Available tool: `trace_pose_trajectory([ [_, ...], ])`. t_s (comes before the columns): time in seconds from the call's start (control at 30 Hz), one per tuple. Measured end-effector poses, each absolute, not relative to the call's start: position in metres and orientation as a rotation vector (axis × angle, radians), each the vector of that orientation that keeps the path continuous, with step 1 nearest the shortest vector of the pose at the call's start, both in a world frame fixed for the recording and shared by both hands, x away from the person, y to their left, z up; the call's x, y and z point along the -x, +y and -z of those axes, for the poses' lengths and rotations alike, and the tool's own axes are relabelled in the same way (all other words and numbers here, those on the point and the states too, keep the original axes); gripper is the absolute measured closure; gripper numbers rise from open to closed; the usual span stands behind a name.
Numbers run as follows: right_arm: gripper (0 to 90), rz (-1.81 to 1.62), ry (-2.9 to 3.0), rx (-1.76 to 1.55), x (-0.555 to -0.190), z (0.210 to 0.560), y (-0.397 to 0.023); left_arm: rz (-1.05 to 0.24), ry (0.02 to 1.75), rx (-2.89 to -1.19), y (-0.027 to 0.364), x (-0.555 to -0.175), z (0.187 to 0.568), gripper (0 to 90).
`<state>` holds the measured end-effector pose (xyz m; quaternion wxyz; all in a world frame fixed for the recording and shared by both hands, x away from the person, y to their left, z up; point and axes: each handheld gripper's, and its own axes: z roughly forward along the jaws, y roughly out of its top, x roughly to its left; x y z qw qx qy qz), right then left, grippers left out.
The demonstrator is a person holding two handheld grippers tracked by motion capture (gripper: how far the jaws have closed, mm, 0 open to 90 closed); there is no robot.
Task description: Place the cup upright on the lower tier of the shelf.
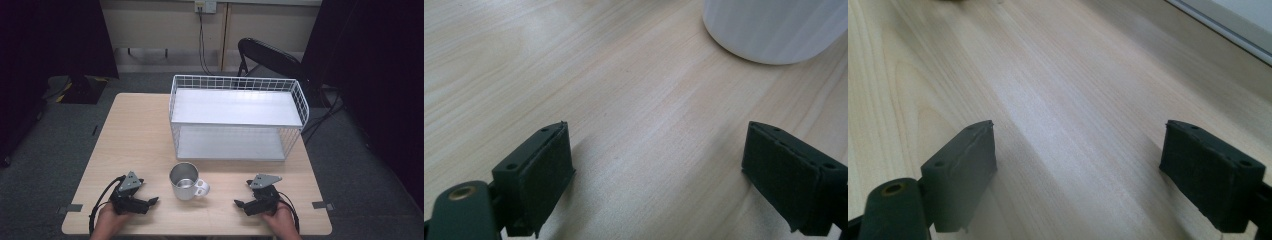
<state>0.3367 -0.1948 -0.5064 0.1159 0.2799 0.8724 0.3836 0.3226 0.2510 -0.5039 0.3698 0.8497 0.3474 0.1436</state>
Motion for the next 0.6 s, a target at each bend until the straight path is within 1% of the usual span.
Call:
trace_pose_trajectory([
  [0.43,14.6,-1.105,2.536,-0.870,-0.336,0.505,-0.193,-0.369,0.895,-2.178,0.251,-0.322,0.504,12.1],
  [0.47,19.6,-1.086,2.548,-0.870,-0.336,0.503,-0.192,-0.369,0.894,-2.179,0.251,-0.322,0.504,12.1],
  [0.6,20.1,-1.145,2.537,-0.895,-0.336,0.495,-0.190,-0.372,0.897,-2.178,0.251,-0.322,0.504,12.1],
])
